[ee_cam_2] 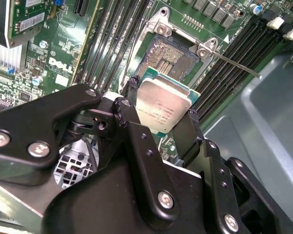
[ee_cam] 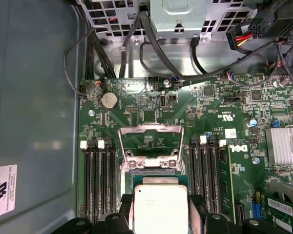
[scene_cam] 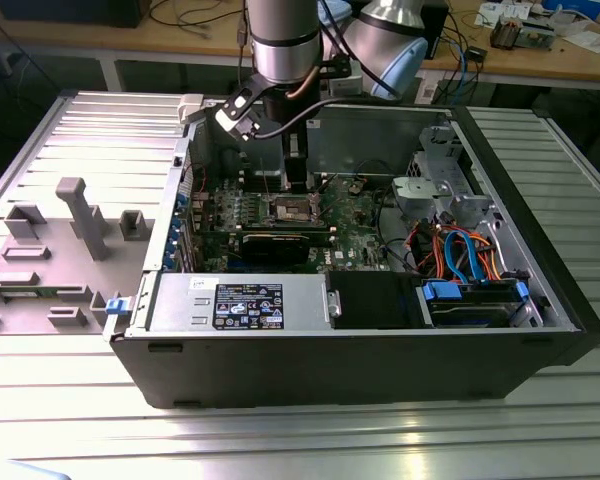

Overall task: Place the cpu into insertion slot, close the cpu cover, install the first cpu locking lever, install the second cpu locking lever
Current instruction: 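Place the cpu into insertion slot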

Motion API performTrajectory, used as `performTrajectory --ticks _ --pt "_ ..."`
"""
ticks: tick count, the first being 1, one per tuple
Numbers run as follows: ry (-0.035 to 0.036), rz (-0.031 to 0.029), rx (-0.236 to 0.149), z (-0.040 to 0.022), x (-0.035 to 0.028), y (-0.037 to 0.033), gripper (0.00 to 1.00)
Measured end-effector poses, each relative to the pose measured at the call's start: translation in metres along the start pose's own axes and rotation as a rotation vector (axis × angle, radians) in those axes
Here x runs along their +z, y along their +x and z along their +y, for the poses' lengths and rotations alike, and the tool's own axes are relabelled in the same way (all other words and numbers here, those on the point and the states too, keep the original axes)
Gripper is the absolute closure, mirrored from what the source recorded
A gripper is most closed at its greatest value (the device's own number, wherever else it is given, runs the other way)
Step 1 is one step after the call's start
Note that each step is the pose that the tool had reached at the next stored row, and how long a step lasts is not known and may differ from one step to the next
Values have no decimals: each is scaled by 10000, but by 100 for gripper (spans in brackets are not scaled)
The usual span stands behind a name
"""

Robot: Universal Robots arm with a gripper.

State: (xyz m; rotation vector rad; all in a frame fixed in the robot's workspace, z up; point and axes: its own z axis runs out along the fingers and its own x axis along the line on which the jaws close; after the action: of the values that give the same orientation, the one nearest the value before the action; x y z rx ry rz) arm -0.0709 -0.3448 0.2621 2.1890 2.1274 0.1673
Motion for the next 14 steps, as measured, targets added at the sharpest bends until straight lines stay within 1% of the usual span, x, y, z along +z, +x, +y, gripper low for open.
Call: performTrajectory --ticks 1,14 --pt "1 -1 0 -1 9 0 46" --pt "1 -1 0 -2 13 0 46"
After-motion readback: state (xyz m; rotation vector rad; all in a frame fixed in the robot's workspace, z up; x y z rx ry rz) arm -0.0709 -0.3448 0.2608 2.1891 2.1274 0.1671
